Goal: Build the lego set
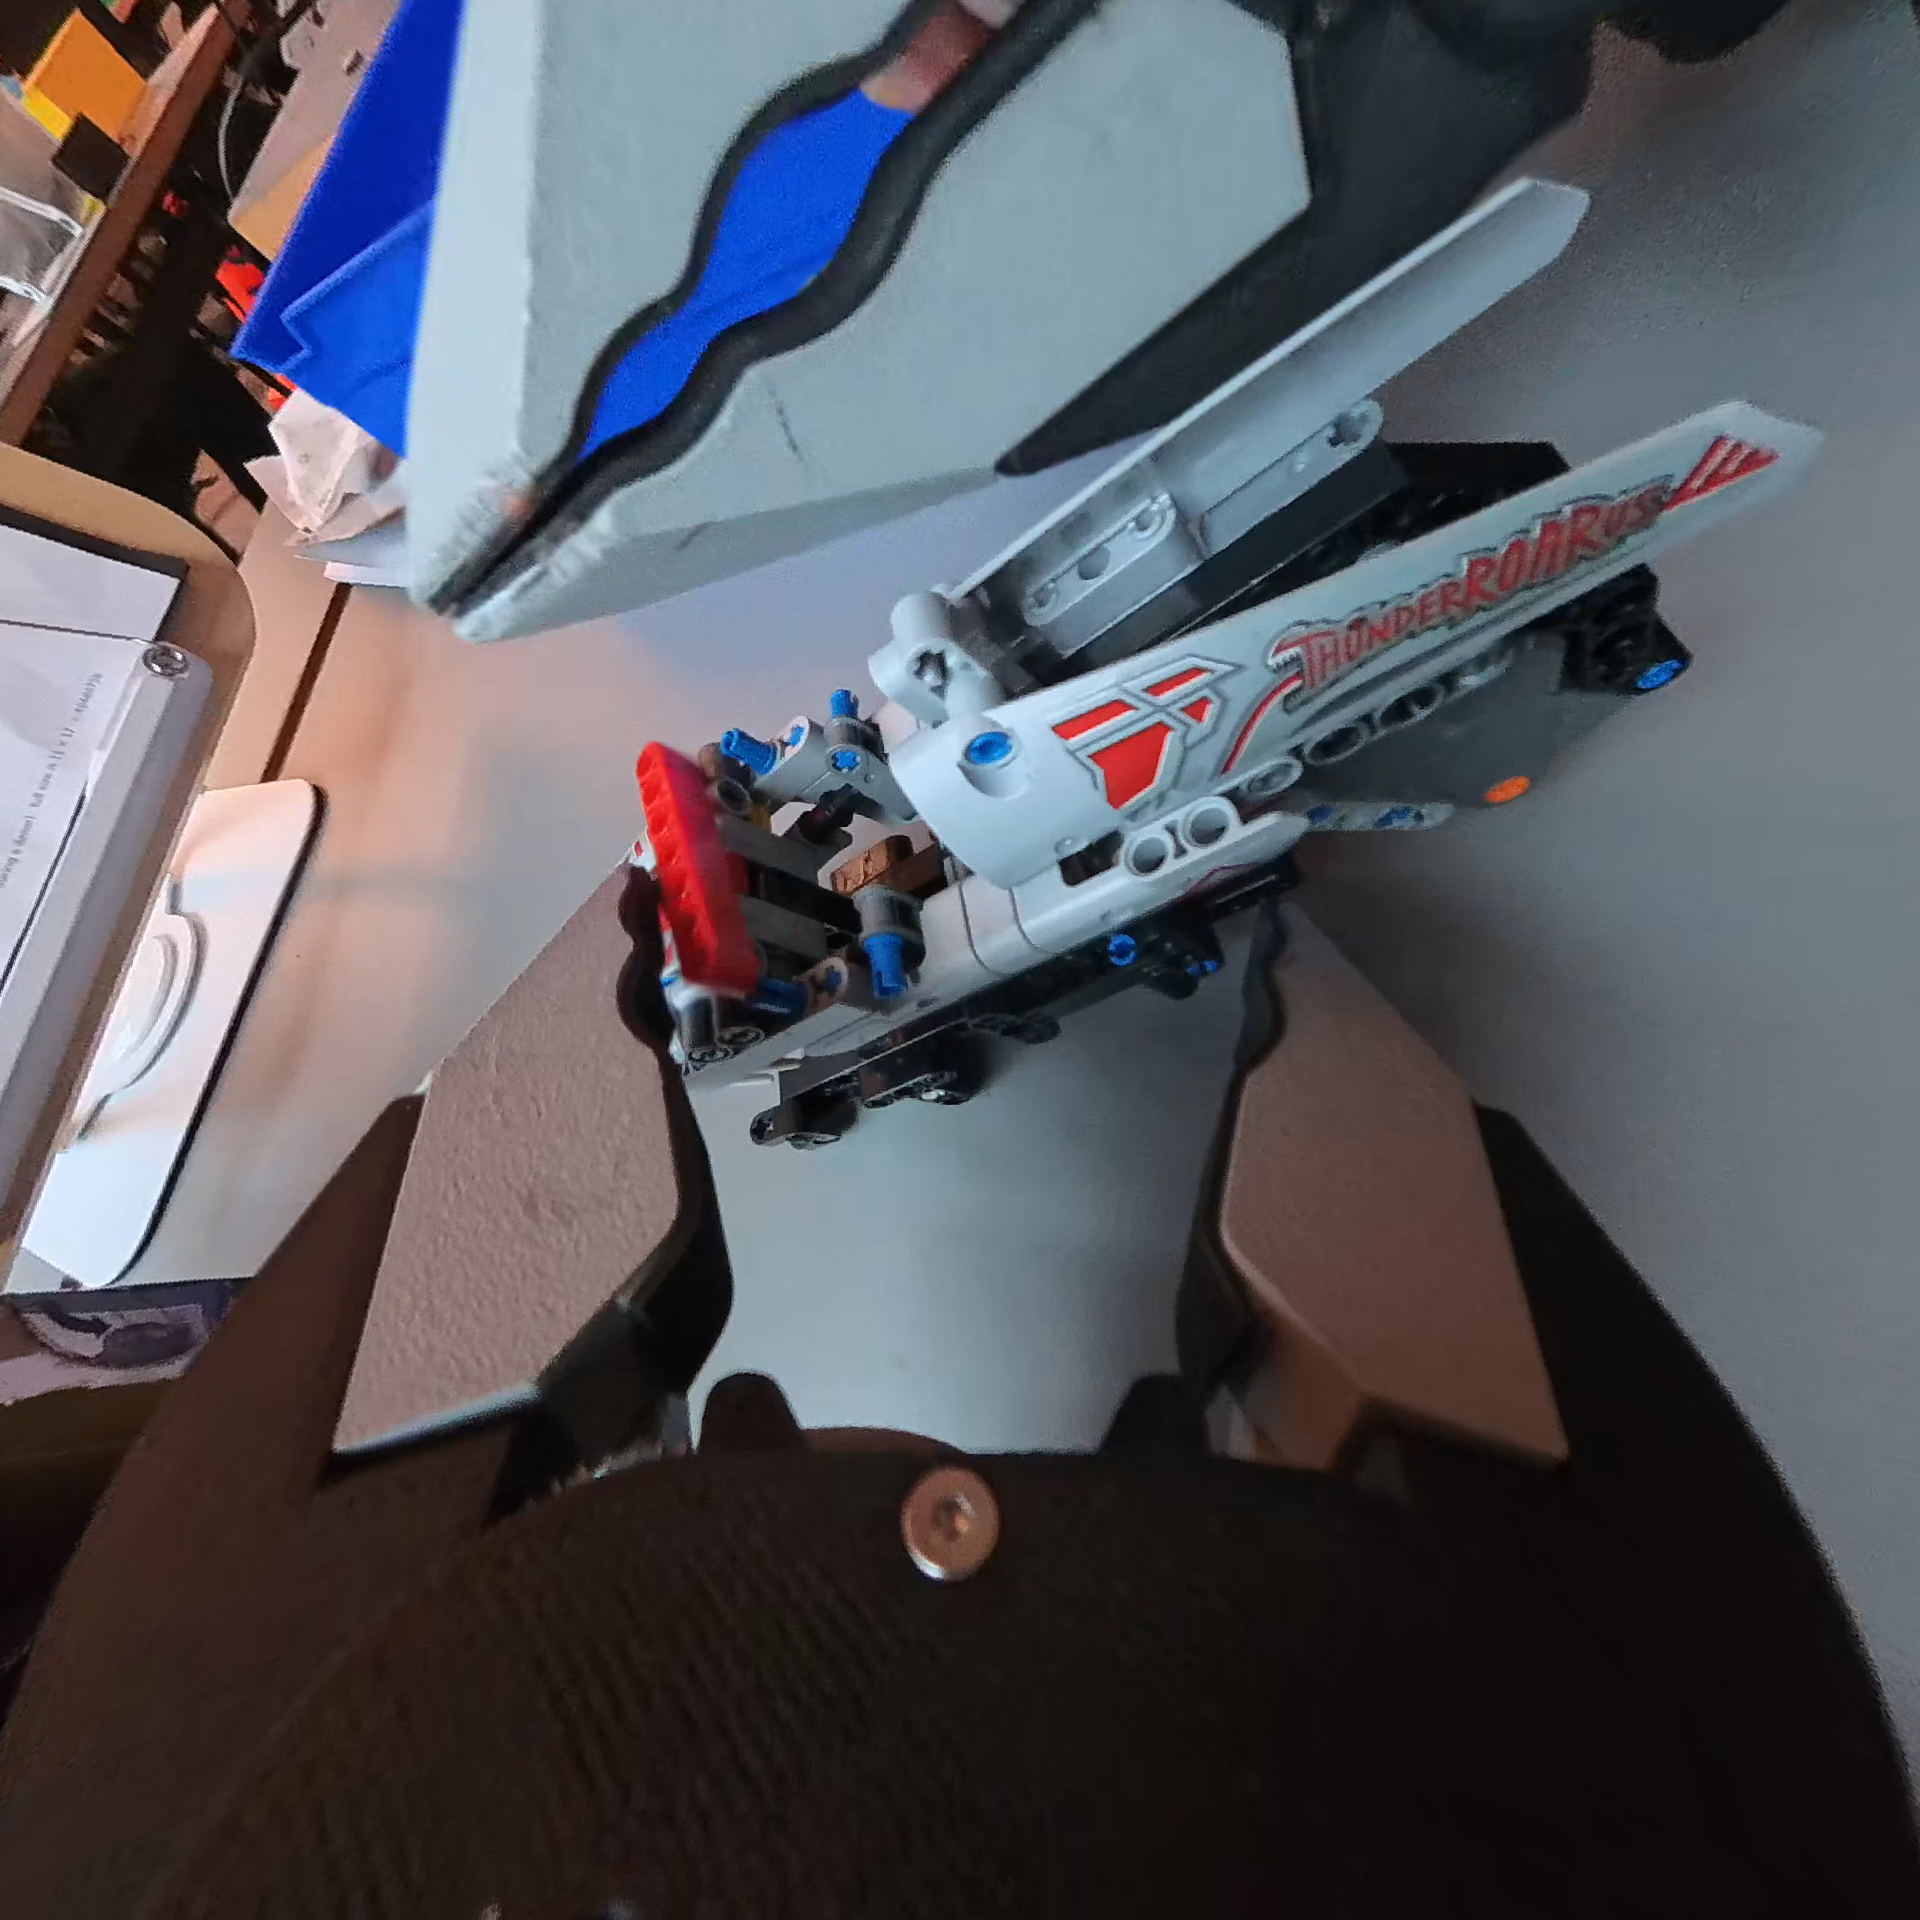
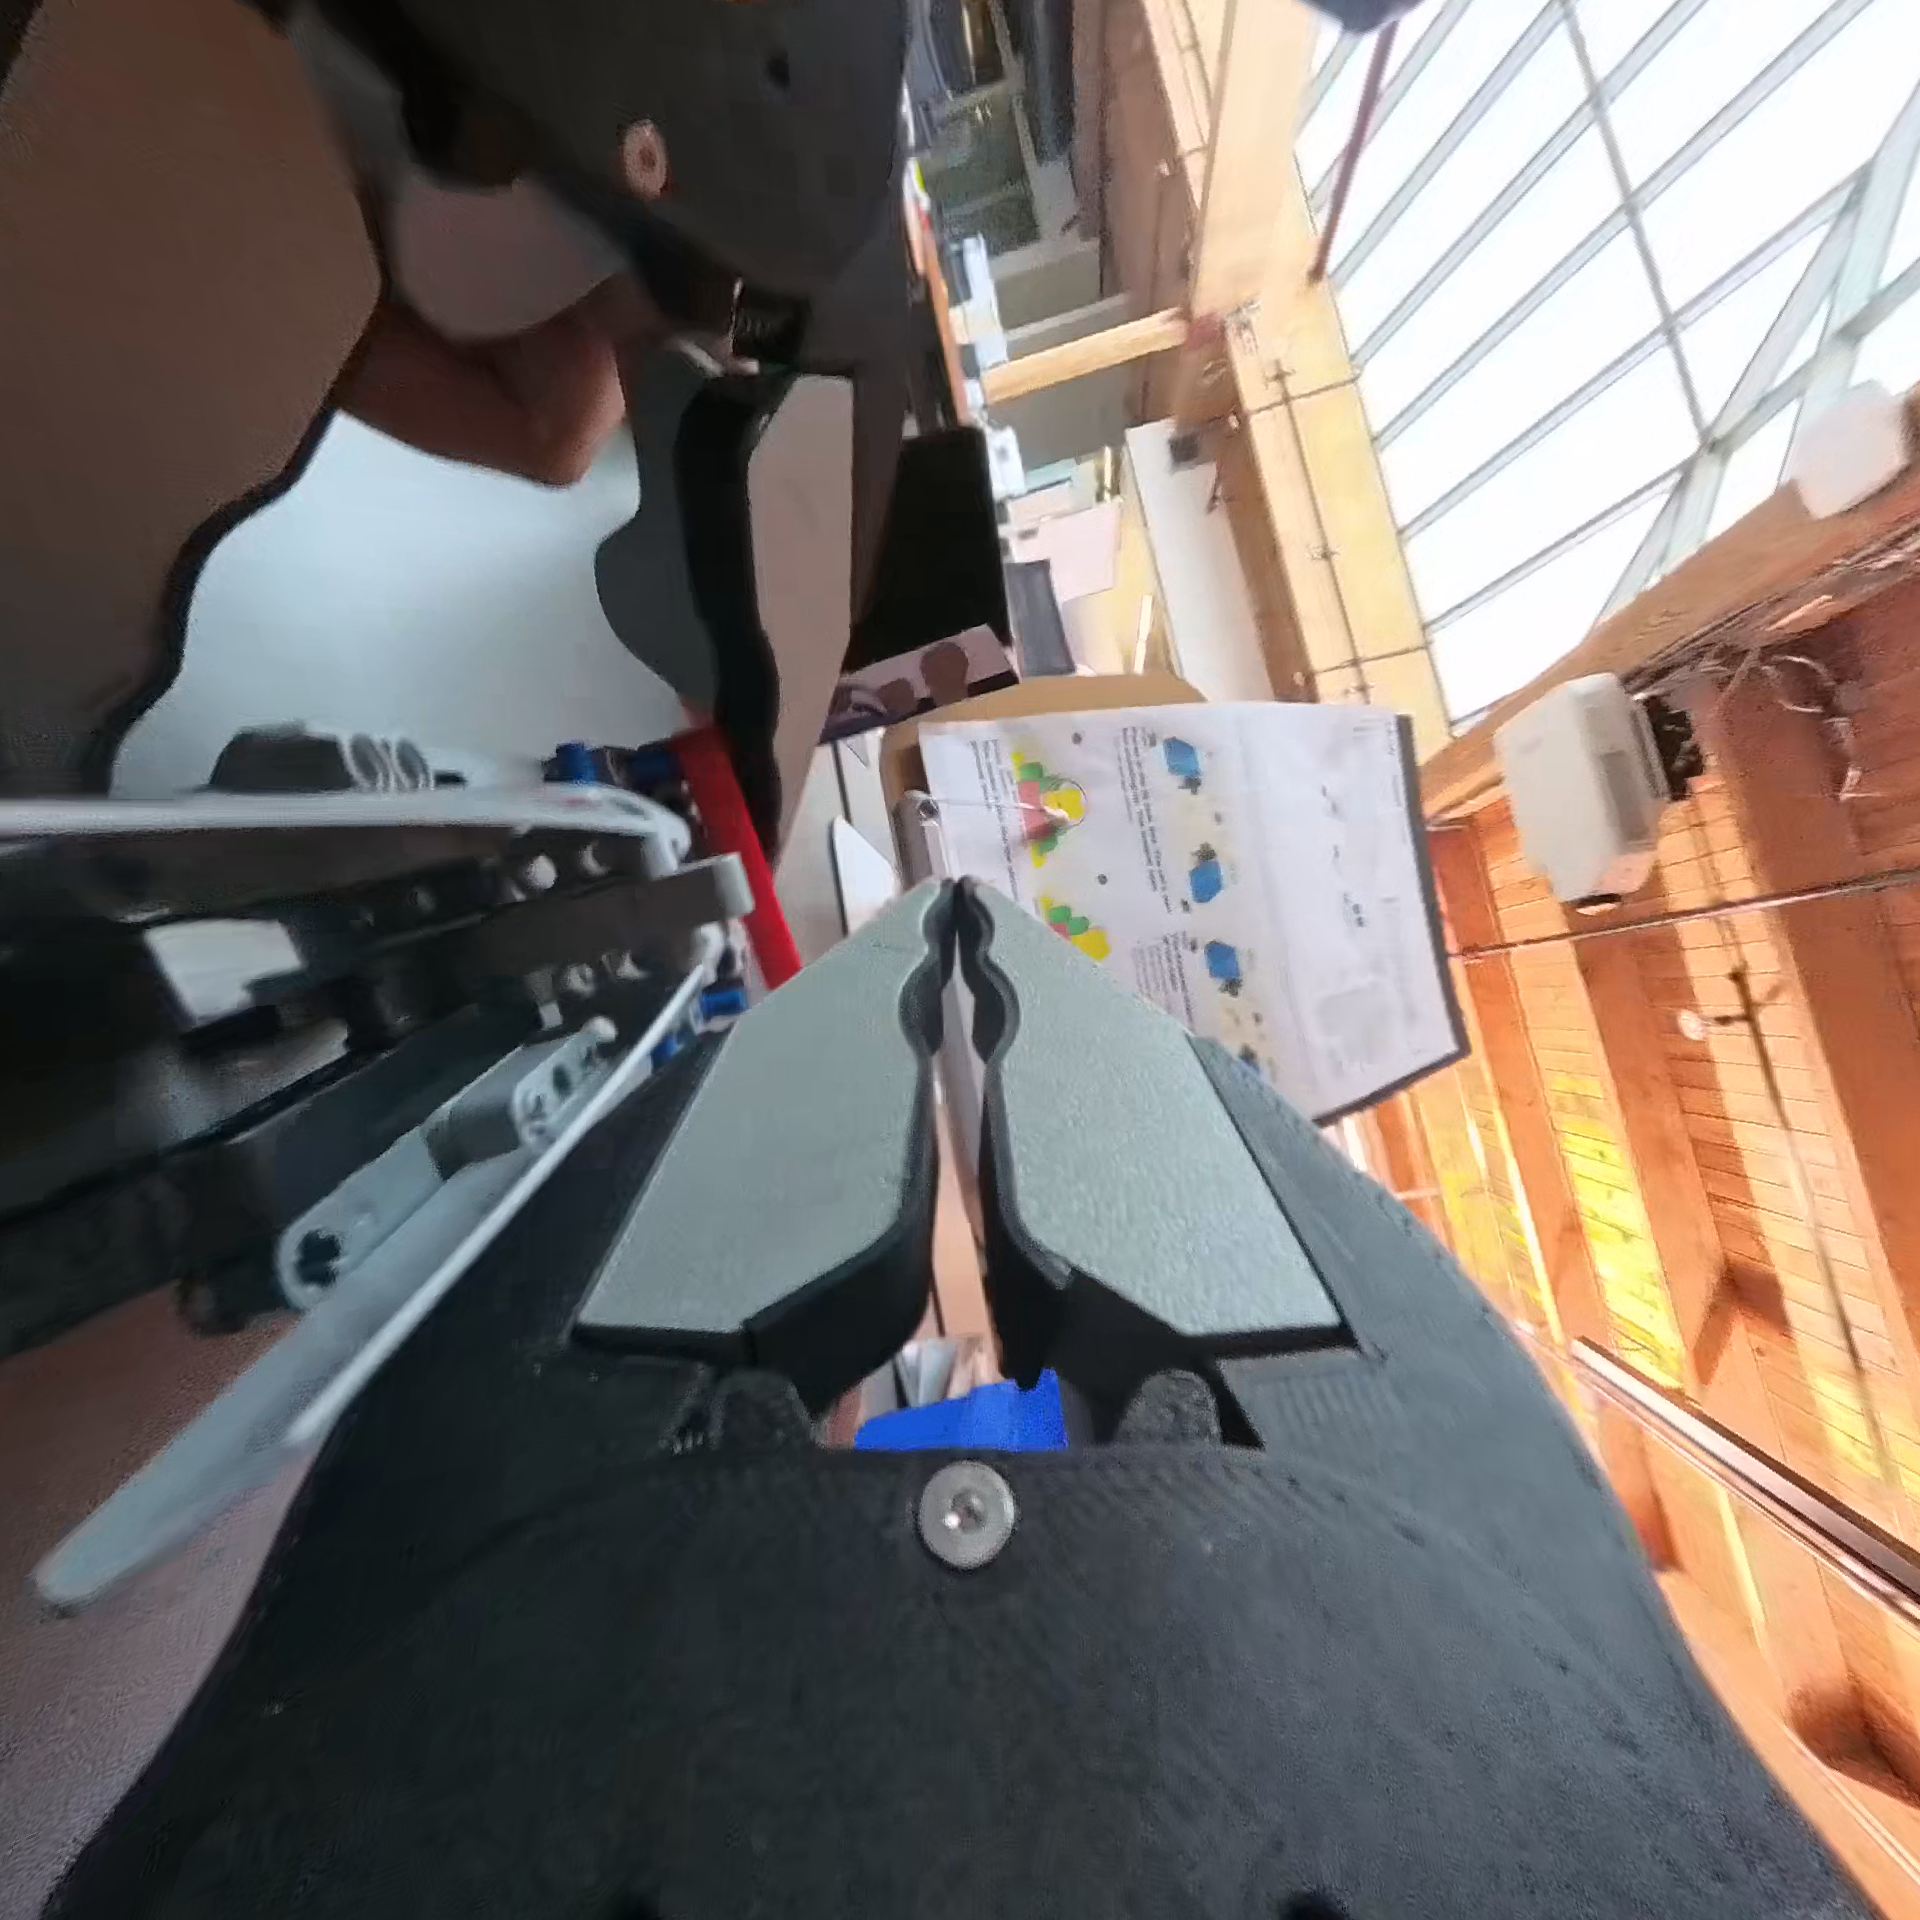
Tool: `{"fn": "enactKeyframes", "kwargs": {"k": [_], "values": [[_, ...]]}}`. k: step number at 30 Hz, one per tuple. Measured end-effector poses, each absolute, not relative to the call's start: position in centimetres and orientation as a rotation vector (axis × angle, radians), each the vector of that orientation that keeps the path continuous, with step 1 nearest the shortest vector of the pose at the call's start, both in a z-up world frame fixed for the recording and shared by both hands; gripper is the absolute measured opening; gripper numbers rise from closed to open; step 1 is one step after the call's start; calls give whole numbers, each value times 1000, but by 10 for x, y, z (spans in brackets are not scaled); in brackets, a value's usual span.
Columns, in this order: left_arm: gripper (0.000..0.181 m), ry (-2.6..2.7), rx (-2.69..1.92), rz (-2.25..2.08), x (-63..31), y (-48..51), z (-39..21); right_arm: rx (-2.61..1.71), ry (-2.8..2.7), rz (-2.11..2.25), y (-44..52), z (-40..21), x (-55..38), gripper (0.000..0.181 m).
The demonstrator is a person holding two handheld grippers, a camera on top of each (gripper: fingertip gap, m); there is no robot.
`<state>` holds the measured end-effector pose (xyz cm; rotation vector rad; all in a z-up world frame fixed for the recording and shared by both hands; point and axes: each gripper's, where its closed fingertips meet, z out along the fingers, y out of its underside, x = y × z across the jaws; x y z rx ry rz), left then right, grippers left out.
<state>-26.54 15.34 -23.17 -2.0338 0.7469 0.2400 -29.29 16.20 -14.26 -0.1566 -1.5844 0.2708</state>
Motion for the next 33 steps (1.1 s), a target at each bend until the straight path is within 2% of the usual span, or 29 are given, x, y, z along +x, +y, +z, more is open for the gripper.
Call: {"fn": "enactKeyframes", "kwargs": {"k": [4,7,8,10,12,14,19,24,28,31,33], "values": [[106,717,-2031,234,-268,155,-229,-428,-1689,416,177,-146,-298,0],[105,715,-2009,229,-267,155,-228,-820,-1822,712,184,-155,-291,10],[104,710,-1996,224,-266,155,-227,-921,-1847,808,184,-155,-288,21],[101,705,-1966,214,-263,153,-223,-1070,-1885,979,182,-156,-281,28],[98,672,-1965,203,-262,152,-221,-1185,-1895,1132,176,-157,-279,52],[98,664,-1965,207,-263,150,-221,-1293,-1937,1244,170,-165,-279,52],[97,622,-2017,230,-267,133,-219,-1445,-2086,1266,153,-188,-282,62],[87,522,-2055,272,-272,116,-218,-1447,-2118,1015,150,-193,-296,70],[79,429,-2113,222,-269,107,-225,-1393,-2195,831,148,-197,-297,50],[77,419,-2147,207,-268,100,-230,-1421,-2204,858,149,-192,-296,22],[74,384,-2136,220,-272,101,-227,-1462,-2208,884,152,-191,-296,16]]}}
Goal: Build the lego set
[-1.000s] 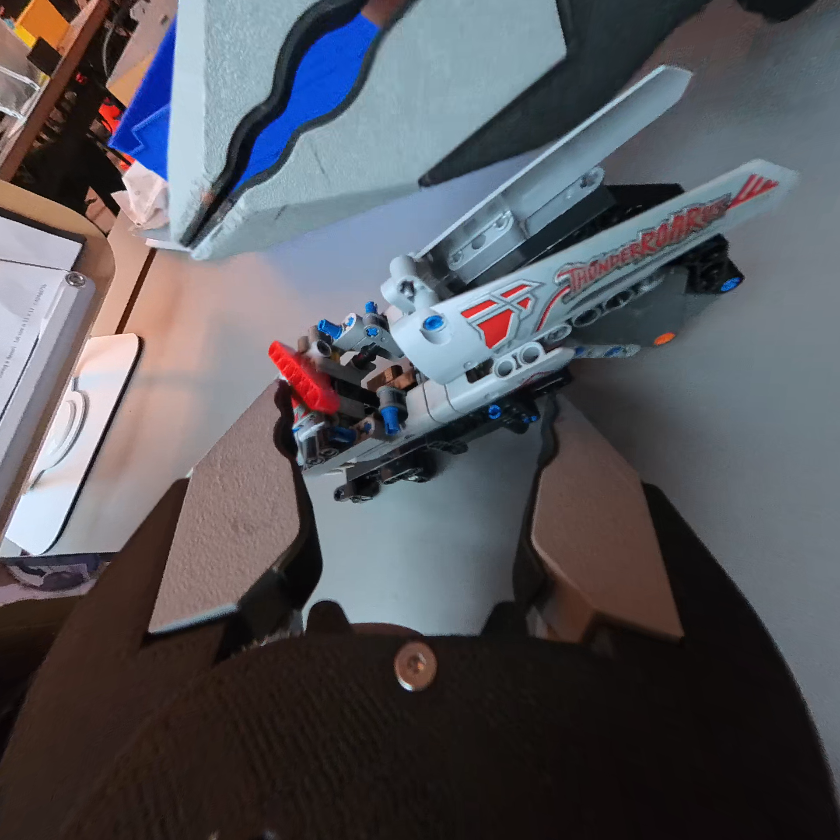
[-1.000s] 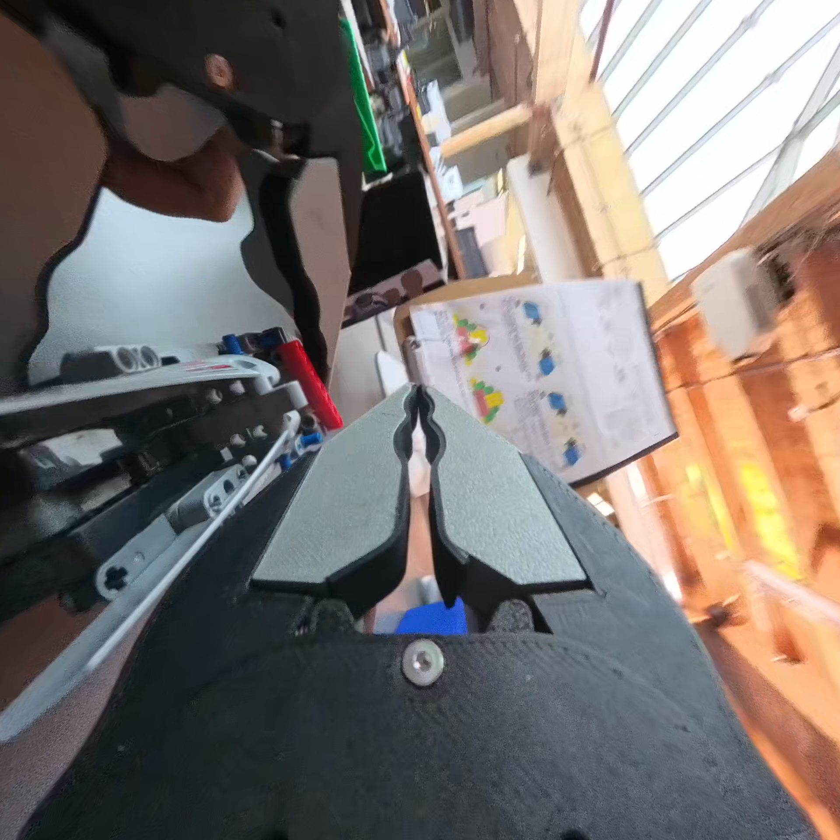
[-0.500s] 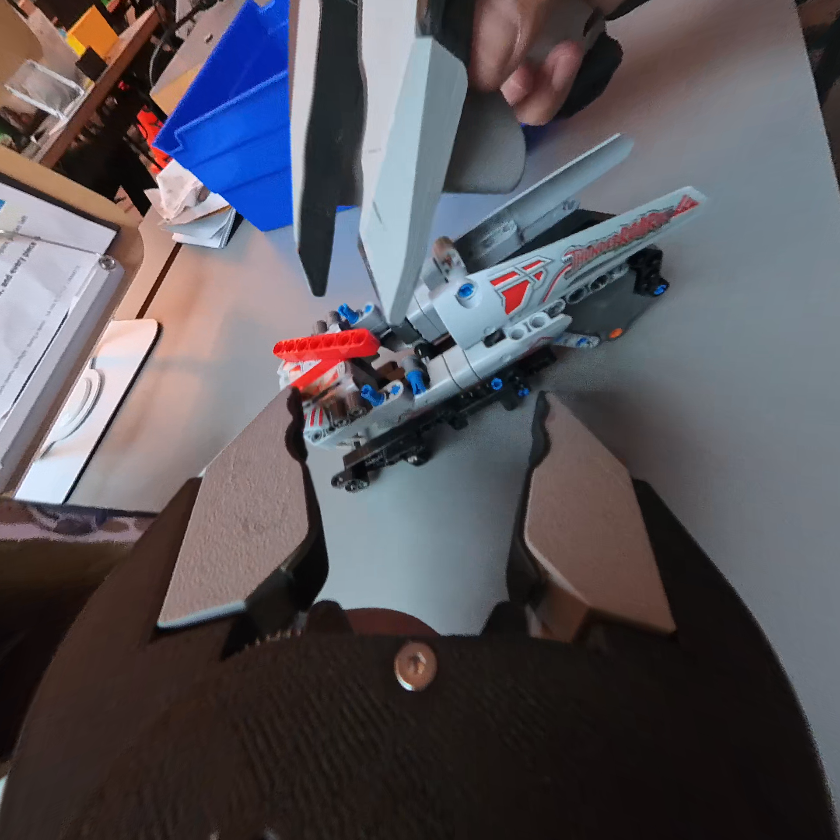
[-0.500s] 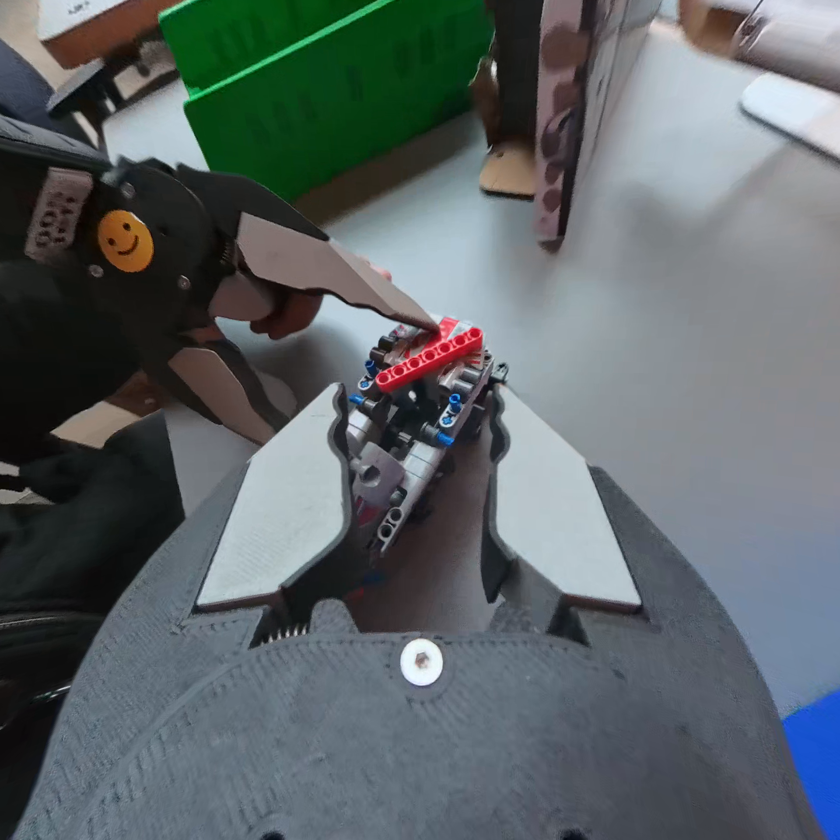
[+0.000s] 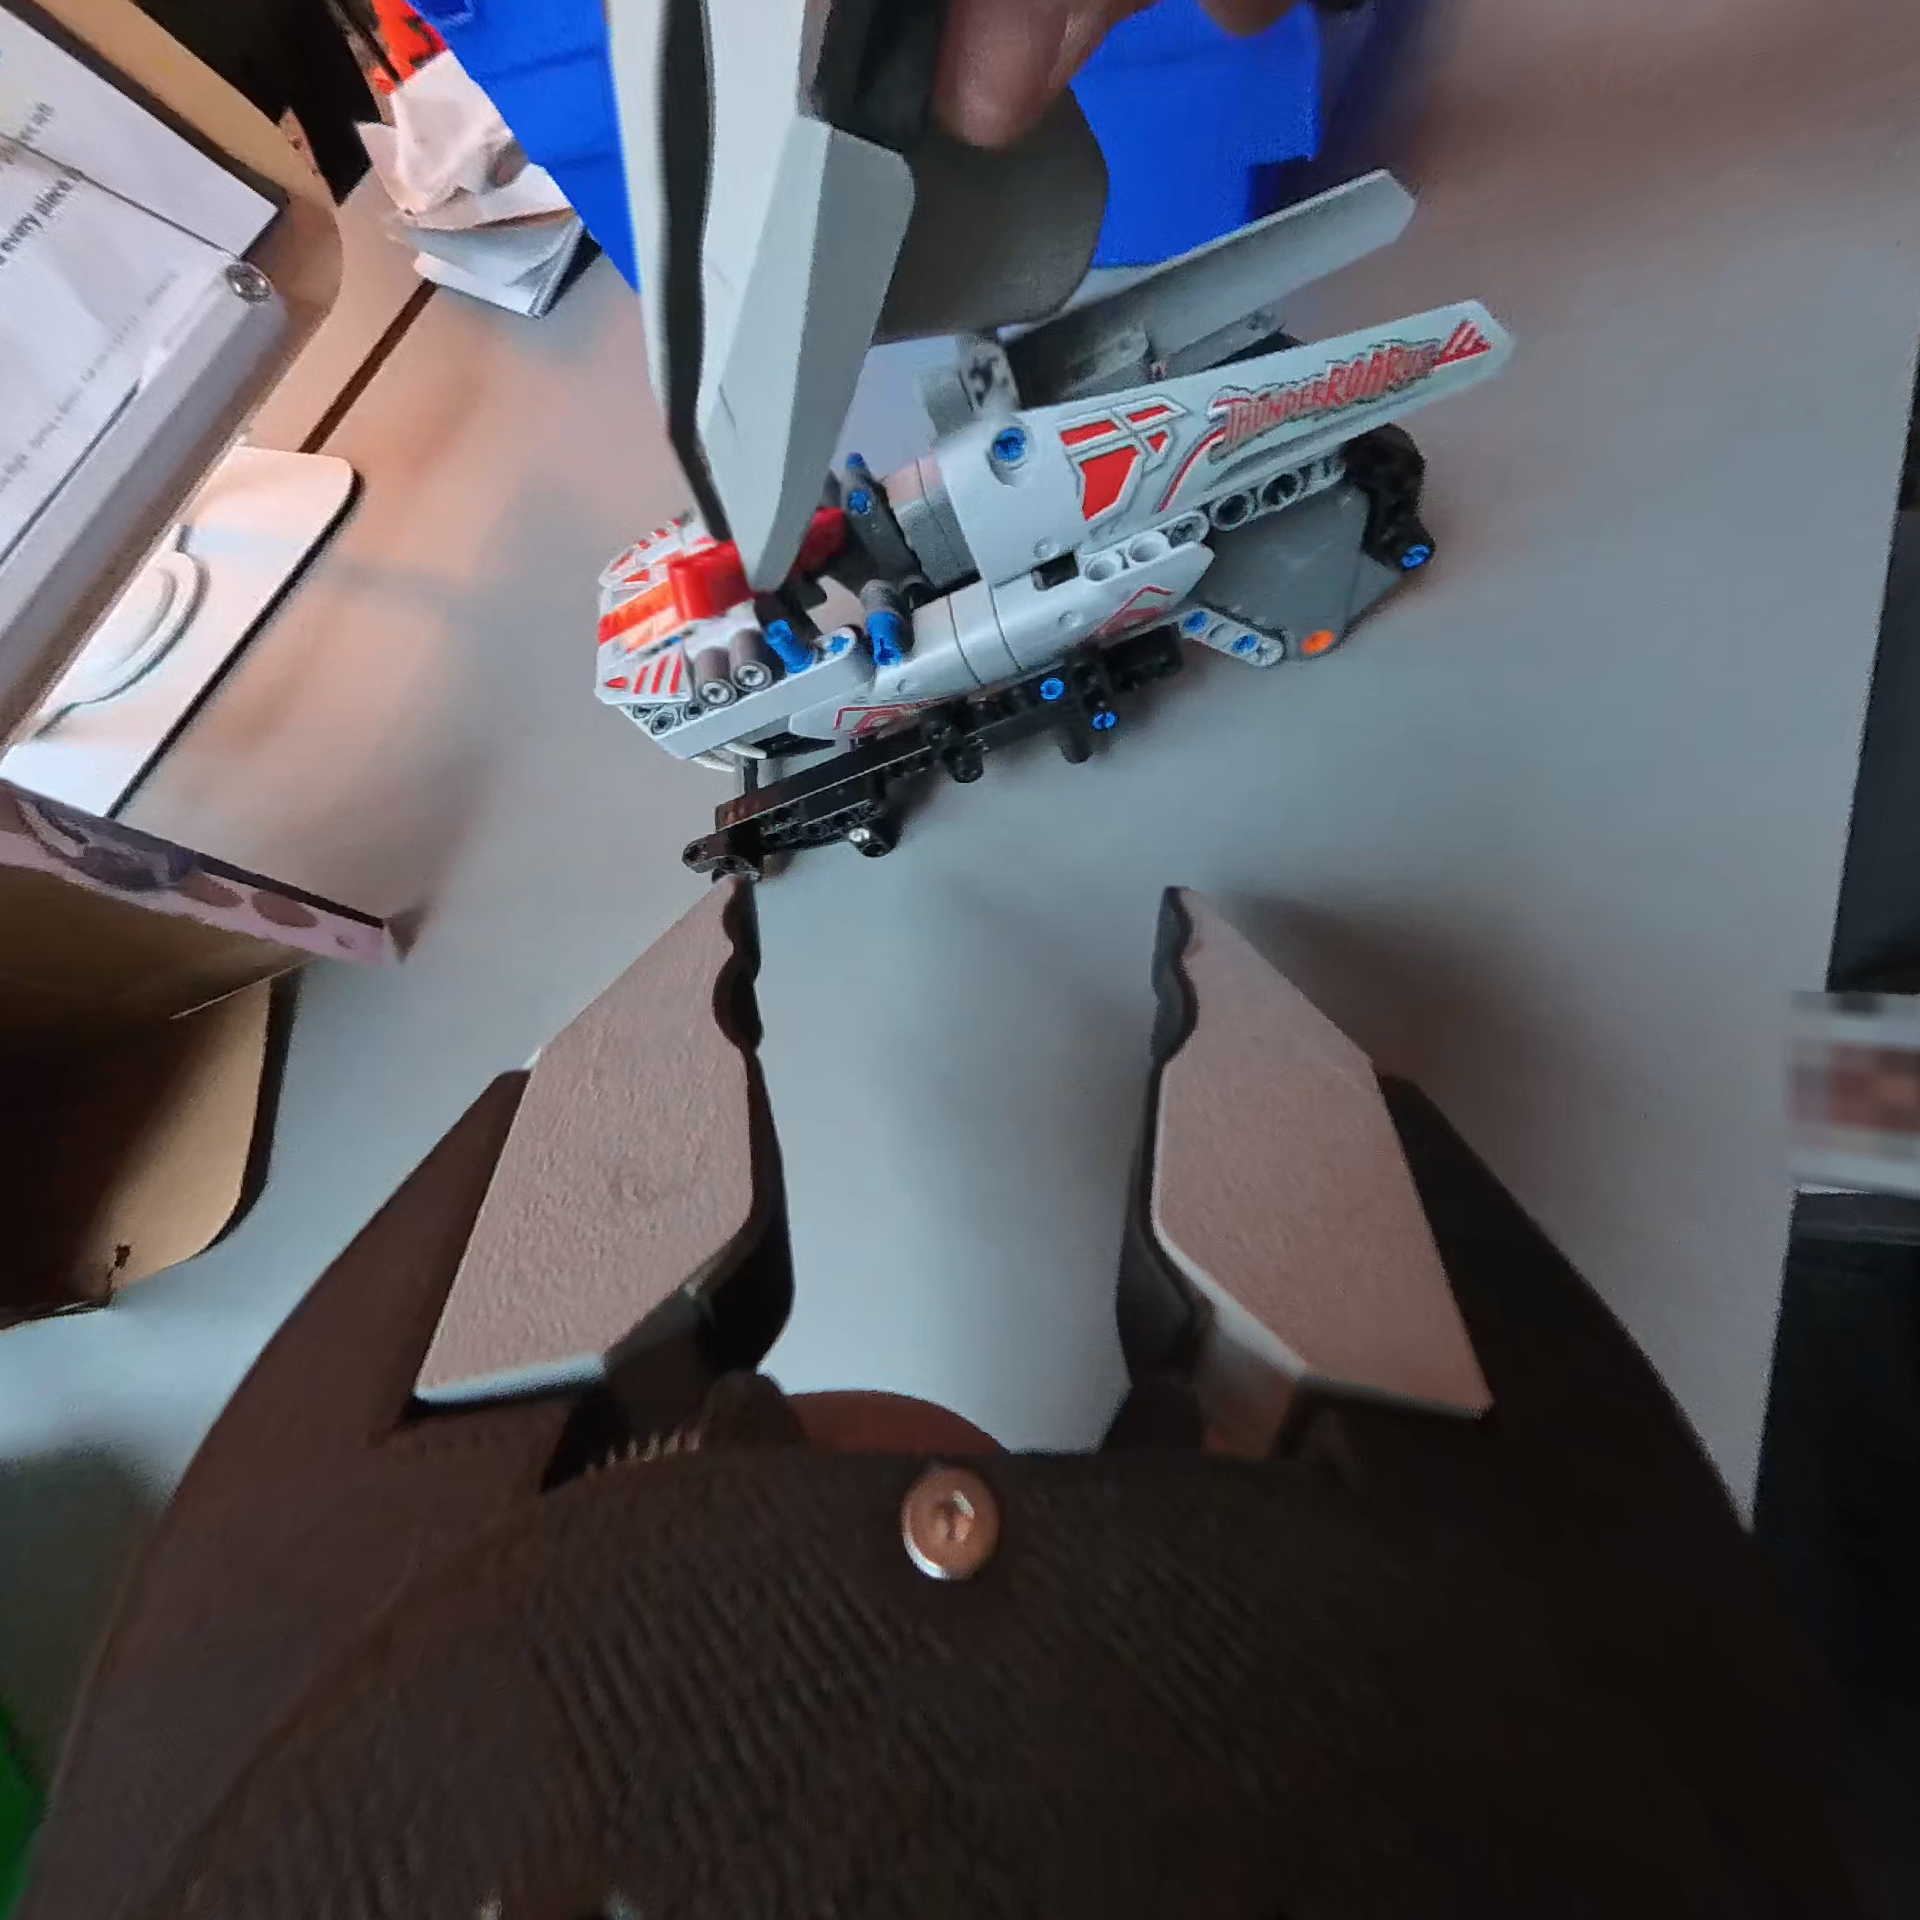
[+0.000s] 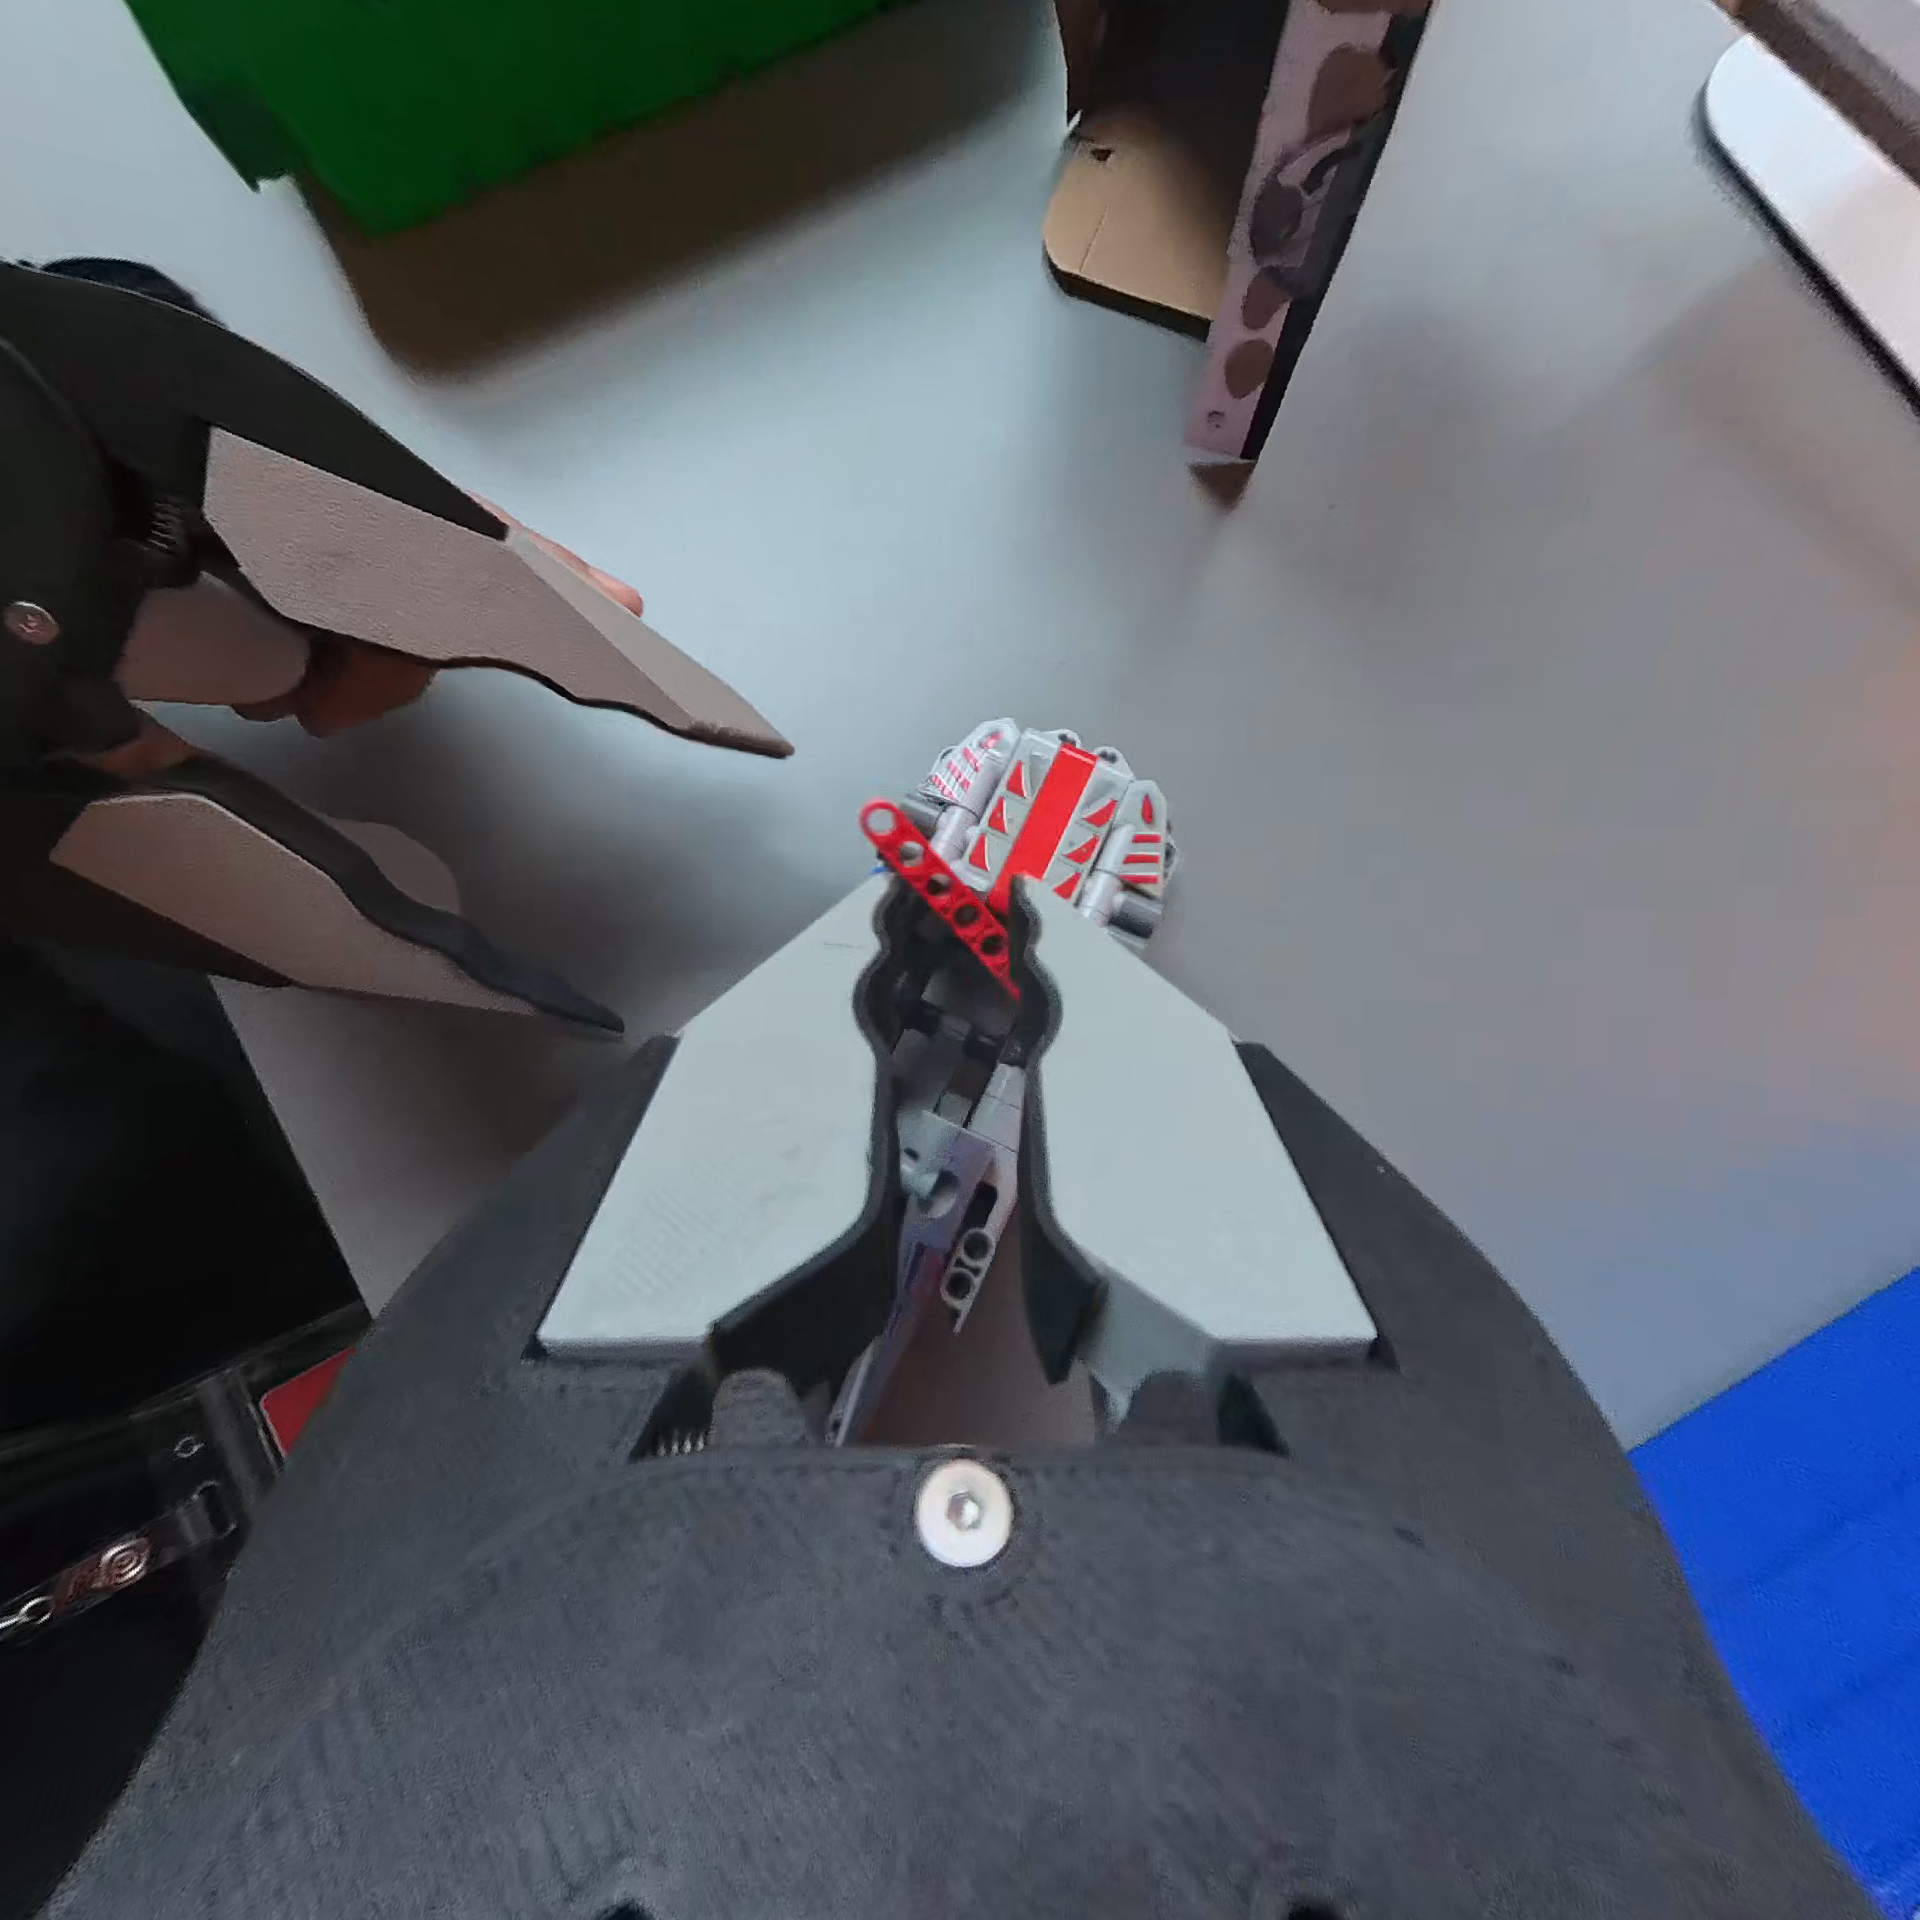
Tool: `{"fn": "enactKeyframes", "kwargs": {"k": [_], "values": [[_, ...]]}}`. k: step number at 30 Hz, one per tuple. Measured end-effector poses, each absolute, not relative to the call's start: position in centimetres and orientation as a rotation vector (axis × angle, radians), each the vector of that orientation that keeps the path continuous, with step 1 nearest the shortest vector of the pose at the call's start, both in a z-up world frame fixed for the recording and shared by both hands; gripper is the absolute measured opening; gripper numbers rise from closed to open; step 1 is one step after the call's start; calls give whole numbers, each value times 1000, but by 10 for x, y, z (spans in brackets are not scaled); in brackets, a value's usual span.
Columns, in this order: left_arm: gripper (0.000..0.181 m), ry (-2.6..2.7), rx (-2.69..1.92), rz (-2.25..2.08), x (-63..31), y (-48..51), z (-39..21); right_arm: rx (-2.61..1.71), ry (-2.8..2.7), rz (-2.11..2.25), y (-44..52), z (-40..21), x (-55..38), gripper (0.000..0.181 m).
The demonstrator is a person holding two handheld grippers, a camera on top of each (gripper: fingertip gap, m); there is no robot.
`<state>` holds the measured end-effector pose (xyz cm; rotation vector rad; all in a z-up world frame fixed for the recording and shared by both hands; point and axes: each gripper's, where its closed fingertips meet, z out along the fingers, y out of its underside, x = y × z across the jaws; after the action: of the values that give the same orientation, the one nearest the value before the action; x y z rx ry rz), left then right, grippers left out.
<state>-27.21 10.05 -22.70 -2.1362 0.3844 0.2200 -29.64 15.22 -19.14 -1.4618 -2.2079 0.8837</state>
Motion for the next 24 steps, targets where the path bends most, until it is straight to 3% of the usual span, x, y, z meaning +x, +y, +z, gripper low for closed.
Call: {"fn": "enactKeyframes", "kwargs": {"k": [1,8,13,18,24], "values": [[73,373,-2133,197,-271,100,-226,-1481,-2213,901,154,-191,-297,8],[68,286,-2137,136,-275,98,-227,-1429,-2187,928,165,-182,-305,3],[69,235,-2143,61,-275,97,-229,-1358,-1974,1034,187,-131,-297,3],[68,236,-2149,40,-272,98,-234,-1365,-1685,855,277,-73,-255,3],[66,227,-2191,19,-272,99,-244,-1690,-1664,680,366,-124,-206,4]]}}
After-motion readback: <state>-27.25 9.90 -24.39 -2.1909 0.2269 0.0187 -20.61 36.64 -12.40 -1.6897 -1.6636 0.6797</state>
